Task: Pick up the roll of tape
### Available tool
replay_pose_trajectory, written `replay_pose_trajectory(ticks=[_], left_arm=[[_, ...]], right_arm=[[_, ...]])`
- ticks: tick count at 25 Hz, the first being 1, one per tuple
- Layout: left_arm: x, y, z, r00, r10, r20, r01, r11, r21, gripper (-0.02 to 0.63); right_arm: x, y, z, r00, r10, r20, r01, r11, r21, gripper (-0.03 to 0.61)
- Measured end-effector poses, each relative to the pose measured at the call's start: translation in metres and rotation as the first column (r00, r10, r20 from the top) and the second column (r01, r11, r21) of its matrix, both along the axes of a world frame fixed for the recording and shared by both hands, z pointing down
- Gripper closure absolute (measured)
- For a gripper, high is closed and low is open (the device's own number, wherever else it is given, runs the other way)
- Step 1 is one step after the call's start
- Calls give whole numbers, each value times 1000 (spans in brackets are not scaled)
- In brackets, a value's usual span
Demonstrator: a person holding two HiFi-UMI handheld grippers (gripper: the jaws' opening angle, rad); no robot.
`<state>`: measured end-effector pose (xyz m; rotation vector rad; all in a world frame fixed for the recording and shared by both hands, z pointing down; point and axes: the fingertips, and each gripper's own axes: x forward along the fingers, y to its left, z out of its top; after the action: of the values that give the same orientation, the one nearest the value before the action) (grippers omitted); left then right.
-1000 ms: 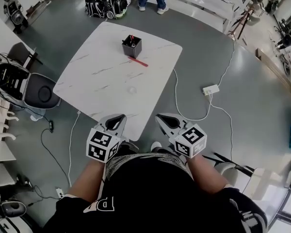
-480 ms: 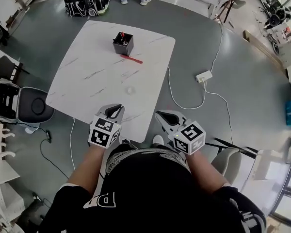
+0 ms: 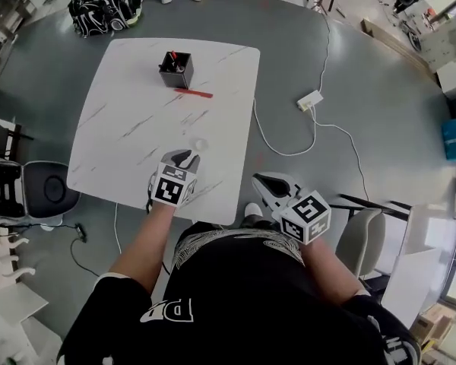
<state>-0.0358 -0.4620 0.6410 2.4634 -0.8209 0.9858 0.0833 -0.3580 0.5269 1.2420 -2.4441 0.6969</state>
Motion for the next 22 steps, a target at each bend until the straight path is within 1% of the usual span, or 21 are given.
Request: replay_pose_trajectory(ticks=[4,9,17,22], left_arm=[[7,-12,20,999,36,26,-35,999,-16,509],[11,-23,59,993,74,92,-66,995,-81,451],[25,-35,85,991,82,101,-73,993,-96,411],[32,-38,94,990,86,113,-73,991,-112,394]], right_arm=[[9,3,3,998,57,-8,-57,998,-16,574],[16,5,6,995,102,-16,-103,994,-30,574],[31,15,15,988,150,-31,-152,986,-69,574],[35,15,18,987,158,-32,-160,984,-76,574]])
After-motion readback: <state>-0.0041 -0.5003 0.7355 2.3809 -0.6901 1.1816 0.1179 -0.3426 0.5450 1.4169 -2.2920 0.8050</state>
